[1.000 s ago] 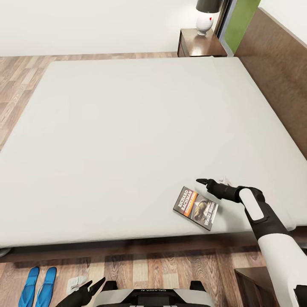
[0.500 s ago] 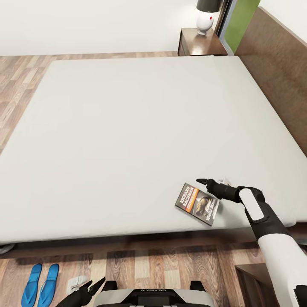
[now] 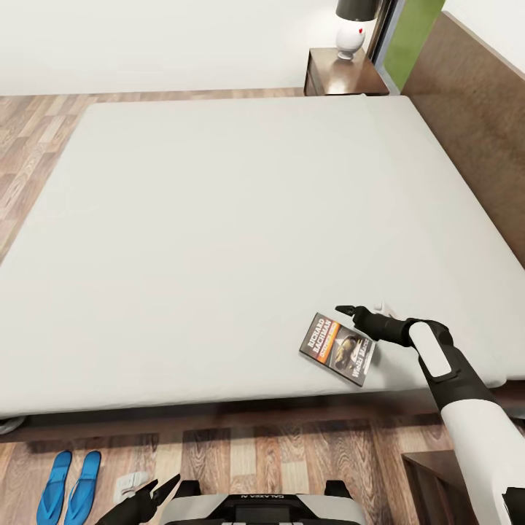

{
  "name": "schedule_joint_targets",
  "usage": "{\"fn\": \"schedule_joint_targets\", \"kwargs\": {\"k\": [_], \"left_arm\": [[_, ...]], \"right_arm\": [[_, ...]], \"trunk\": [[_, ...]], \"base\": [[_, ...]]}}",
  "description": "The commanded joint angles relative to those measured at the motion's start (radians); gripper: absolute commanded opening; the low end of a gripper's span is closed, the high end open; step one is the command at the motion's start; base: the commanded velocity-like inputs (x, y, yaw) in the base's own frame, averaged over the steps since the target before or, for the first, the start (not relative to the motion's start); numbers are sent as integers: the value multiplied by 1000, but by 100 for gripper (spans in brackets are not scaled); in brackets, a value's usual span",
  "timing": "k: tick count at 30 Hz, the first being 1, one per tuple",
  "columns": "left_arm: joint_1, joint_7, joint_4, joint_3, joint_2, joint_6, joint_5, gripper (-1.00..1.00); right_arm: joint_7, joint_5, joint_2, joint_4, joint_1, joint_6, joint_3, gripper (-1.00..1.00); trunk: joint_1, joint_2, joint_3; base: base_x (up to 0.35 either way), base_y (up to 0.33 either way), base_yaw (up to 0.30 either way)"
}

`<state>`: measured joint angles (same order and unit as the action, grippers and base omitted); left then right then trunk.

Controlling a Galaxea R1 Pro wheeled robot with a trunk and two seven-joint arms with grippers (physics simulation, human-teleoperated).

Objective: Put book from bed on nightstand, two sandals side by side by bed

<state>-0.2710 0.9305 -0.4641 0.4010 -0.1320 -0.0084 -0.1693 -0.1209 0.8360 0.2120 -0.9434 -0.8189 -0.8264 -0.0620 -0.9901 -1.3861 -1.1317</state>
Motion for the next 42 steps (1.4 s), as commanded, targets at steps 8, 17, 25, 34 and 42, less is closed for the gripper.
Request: {"fn": "schedule_joint_targets", "kwargs": {"k": [8,17,25,34,42], "left_arm": [[-1,5,1,2,0,0,-1,100],[-1,5,1,2,0,1,-1,100],[-1,5,1,2,0,0,-1,100],[-1,5,1,3,0,-1,-1,100],[-1,5,1,4,0,1,-1,100]], "right_arm": [[-8,-8,0,0,0,-5,-2,100],[-8,-8,0,0,0,-5,-2,100],[-8,-8,0,0,0,-5,-2,100],[-8,-8,0,0,0,-5,-2,100],[-8,-8,0,0,0,-5,-2,100]], "trunk": [[-15,-28,-13],[-23,-42,-19],[-23,-42,-19],[-23,-42,-19],[-23,-42,-19]], "base": [[0,0,0],[0,0,0],[0,0,0],[0,0,0],[0,0,0]]}}
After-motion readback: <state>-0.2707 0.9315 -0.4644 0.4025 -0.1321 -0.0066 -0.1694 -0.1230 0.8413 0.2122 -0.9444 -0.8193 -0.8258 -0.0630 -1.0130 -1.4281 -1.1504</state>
